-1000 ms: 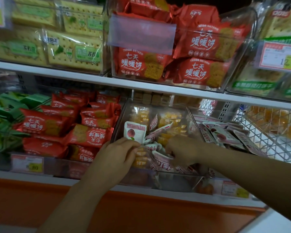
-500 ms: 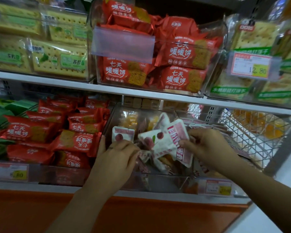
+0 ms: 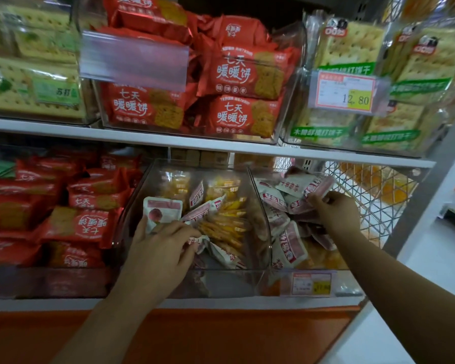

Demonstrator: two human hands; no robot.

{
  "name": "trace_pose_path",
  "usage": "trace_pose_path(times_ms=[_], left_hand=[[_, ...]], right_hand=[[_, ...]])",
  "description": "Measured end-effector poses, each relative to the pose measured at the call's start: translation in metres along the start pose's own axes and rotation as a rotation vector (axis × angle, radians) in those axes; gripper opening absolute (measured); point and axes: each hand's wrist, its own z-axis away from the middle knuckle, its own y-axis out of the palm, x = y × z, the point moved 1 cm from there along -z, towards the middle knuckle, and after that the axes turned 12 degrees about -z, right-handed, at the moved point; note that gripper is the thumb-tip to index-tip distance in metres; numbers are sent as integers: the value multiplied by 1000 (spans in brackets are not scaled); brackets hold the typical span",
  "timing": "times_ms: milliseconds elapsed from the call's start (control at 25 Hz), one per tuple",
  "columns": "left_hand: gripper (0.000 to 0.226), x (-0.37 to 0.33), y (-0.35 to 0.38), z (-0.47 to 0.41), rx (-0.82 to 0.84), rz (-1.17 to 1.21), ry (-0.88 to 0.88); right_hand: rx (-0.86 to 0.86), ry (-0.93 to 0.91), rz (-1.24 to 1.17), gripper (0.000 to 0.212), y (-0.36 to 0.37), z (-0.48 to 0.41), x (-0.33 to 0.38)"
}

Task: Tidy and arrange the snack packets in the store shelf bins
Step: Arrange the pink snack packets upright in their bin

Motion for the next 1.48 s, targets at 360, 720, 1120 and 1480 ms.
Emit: trace_pose_path(times_ms=[360, 720, 1120, 1480], left_hand=[[34, 5, 3, 1, -45, -16, 48], [37, 16, 0, 1, -50, 57, 29], [39, 33, -9, 10, -9, 177, 40], [44, 37, -8, 15, 47, 256, 44]], right_hand=[[38, -365, 434, 67, 5, 8, 7], [561, -504, 386, 33, 23, 4, 36], [886, -1190, 770, 14, 95, 90, 82], [967, -905, 983, 52, 108, 51, 79]])
